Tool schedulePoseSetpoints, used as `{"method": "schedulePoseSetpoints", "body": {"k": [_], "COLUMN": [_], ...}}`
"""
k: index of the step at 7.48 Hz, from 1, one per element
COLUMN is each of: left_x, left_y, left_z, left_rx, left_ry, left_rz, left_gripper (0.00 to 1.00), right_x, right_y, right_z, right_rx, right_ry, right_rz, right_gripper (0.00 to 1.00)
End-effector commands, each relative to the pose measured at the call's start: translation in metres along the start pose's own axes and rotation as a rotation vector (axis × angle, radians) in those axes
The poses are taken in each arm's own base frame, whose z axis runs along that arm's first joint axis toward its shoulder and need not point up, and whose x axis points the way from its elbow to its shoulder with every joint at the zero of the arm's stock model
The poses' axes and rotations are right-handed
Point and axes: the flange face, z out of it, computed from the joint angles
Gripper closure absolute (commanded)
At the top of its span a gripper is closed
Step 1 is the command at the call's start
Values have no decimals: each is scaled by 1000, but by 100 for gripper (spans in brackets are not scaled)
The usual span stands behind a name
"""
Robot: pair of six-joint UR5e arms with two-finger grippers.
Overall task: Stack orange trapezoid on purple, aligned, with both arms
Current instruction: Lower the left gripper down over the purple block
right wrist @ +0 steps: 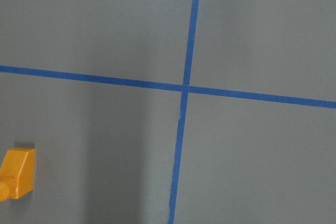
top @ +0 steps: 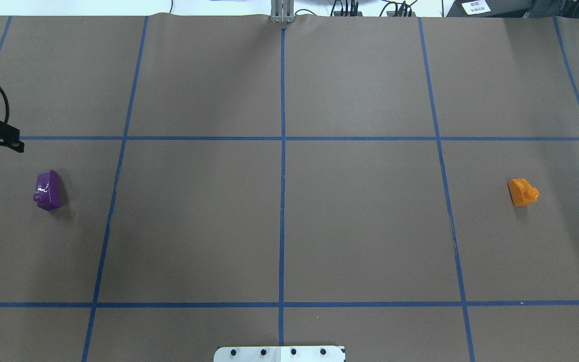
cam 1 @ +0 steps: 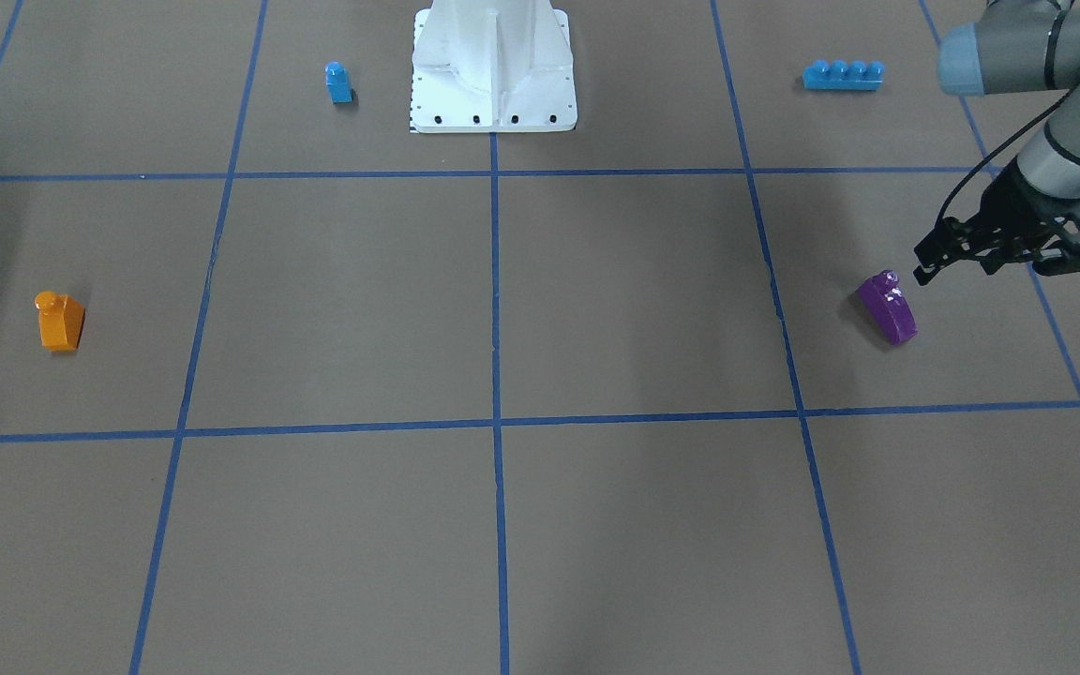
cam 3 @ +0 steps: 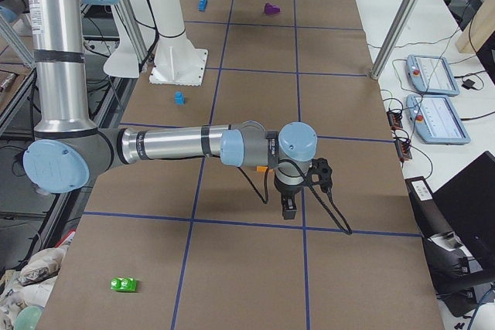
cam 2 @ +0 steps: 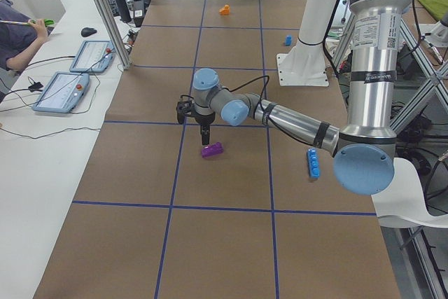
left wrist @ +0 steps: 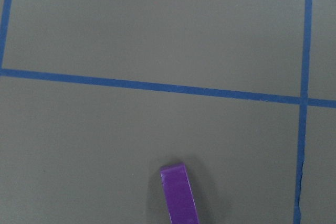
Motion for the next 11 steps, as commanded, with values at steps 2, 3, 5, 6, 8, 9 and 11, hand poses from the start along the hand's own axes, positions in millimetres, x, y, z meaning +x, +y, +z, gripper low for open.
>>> {"method": "schedulePoseSetpoints", "body": {"k": [2, 3, 5, 6, 8, 9, 11], "left_x": [7, 3, 2, 5, 8, 10, 11], "left_y": [38, 38, 32, 26, 22, 23, 24], "left_z": [60, 69, 92, 99, 104, 105, 104], "left_rx": [22, 12, 26, 26, 24, 22, 20], "left_ry": [-34, -48, -54, -54, -56, -56, -56], "left_rz": [-42, -46, -33, -33, -35, -34, -33], "left_gripper": [0, 0, 0, 0, 11, 56, 100], "right_x": [0, 0, -7, -8, -8, -8, -10], "right_y": [2, 2, -4, -4, -4, -4, -4], "right_z": [1, 1, 1, 1, 1, 0, 1], "right_rx": [-3, -2, -2, -1, -1, 0, -1], "right_ry": [-2, -1, -4, -4, -4, -5, -33], "right_rz": [42, 51, 86, 99, 99, 98, 98], "right_gripper": [0, 0, 0, 0, 0, 0, 0]}}
